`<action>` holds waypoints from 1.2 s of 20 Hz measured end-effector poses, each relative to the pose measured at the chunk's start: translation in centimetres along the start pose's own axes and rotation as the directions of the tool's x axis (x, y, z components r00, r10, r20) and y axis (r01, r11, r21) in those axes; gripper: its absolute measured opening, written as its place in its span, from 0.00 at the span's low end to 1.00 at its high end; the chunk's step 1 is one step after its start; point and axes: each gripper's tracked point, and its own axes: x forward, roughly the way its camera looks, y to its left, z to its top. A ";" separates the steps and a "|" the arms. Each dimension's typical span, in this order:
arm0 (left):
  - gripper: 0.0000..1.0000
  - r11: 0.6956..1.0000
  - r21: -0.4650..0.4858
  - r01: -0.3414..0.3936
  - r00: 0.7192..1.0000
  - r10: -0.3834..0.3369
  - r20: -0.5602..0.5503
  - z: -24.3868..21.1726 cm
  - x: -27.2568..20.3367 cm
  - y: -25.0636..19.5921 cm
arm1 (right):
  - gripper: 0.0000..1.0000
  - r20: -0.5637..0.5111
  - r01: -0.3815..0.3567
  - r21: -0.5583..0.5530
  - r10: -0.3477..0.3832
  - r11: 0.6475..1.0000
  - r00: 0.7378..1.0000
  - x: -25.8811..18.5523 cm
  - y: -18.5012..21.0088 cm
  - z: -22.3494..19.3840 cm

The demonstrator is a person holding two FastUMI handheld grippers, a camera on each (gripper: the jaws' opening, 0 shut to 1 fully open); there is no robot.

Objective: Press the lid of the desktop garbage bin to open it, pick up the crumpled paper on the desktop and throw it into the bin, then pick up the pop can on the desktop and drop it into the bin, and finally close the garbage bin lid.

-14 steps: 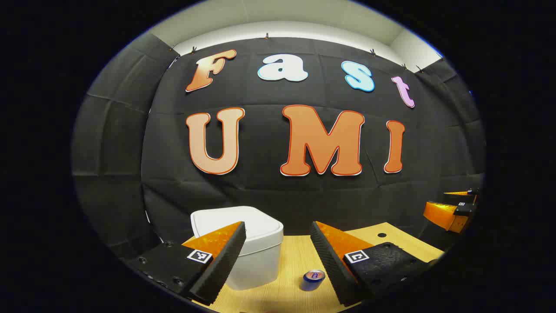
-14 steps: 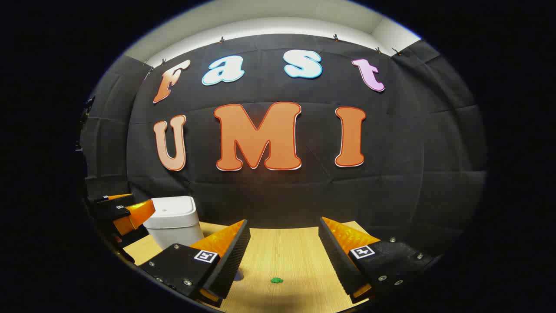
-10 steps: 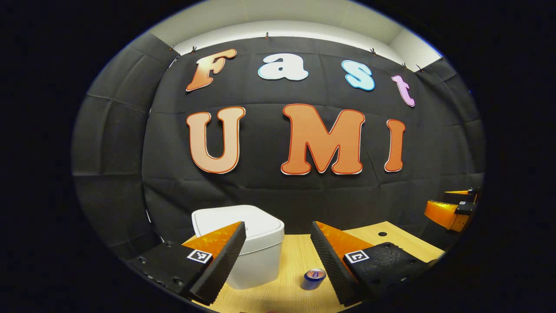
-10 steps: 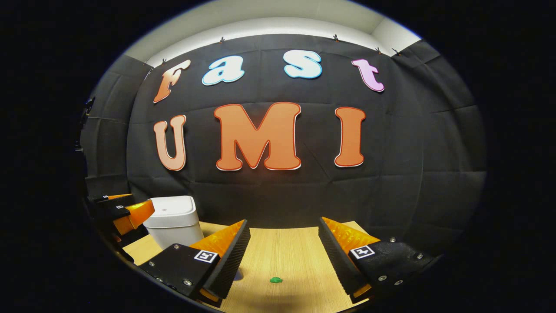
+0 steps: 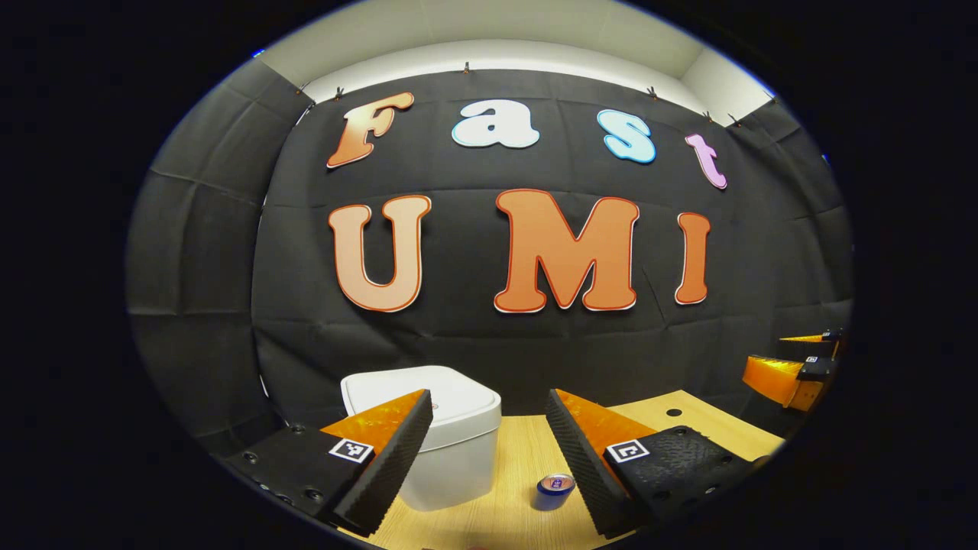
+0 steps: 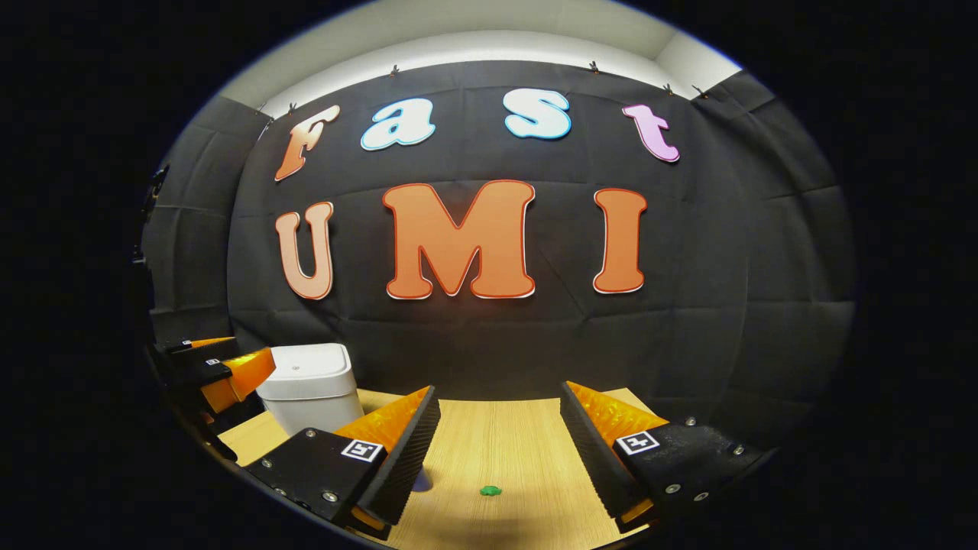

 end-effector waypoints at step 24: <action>0.95 0.999 -0.009 0.054 0.999 -0.054 0.009 0.6 -0.7 -2.6 | 0.94 0.012 0.006 0.004 -0.006 1.000 1.000 -1.3 -0.5 0.5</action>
